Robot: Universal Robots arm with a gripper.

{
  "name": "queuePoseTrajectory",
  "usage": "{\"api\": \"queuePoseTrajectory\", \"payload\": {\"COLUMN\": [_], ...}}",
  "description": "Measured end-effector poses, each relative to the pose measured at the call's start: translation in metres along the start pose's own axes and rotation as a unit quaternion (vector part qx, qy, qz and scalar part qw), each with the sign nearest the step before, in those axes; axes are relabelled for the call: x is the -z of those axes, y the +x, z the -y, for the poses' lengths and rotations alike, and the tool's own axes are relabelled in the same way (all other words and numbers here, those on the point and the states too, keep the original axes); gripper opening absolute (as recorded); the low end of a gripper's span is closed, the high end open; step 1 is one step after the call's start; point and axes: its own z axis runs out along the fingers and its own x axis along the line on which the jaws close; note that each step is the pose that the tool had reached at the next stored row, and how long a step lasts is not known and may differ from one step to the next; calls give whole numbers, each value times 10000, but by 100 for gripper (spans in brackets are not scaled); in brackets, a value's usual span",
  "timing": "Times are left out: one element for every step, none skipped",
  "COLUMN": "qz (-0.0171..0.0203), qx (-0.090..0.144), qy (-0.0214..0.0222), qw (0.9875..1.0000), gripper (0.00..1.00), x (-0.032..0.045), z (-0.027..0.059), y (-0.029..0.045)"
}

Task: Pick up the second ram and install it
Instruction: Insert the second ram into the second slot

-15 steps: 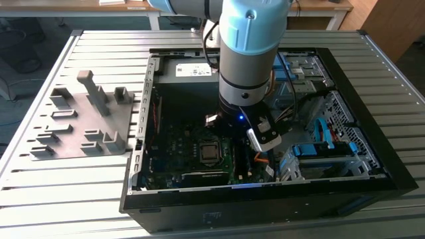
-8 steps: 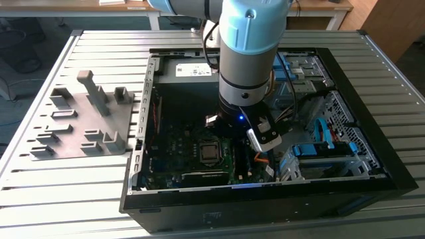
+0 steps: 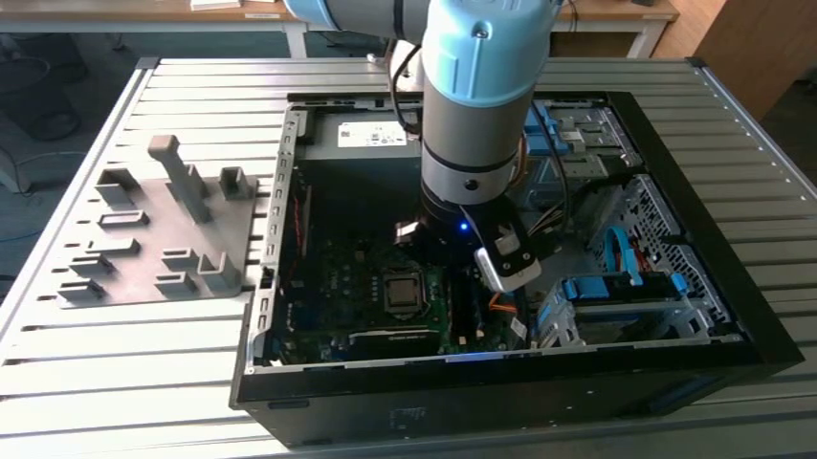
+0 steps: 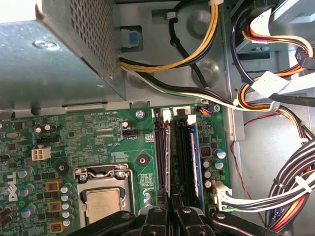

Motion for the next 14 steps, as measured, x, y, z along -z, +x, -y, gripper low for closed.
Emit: {"api": "queuePoseTrajectory", "payload": {"qz": [0, 0, 0, -1, -1, 0, 0, 0, 0, 0, 0, 0, 0, 0], "qx": [0, 0, -1, -1, 0, 0, 0, -1, -1, 0, 0, 0, -1, 0], "qy": [0, 1, 2, 2, 2, 1, 0, 1, 0, 1, 0, 0, 1, 0], "qw": [10000, 10000, 10000, 10000, 10000, 10000, 10000, 10000, 10000, 10000, 10000, 10000, 10000, 10000], "gripper": [14, 14, 14, 14, 14, 14, 14, 14, 14, 14, 14, 14, 14, 14], "x": [-4, -7, -8, -9, -10, -11, -11, -11, -11, -11, -12, -12, -12, -12], "z": [-1, -1, -1, -1, -1, -1, -1, -1, -1, -1, -1, -1, -1, -1], "y": [0, 1, 1, 1, 1, 1, 1, 1, 1, 1, 1, 1, 1, 1]}}
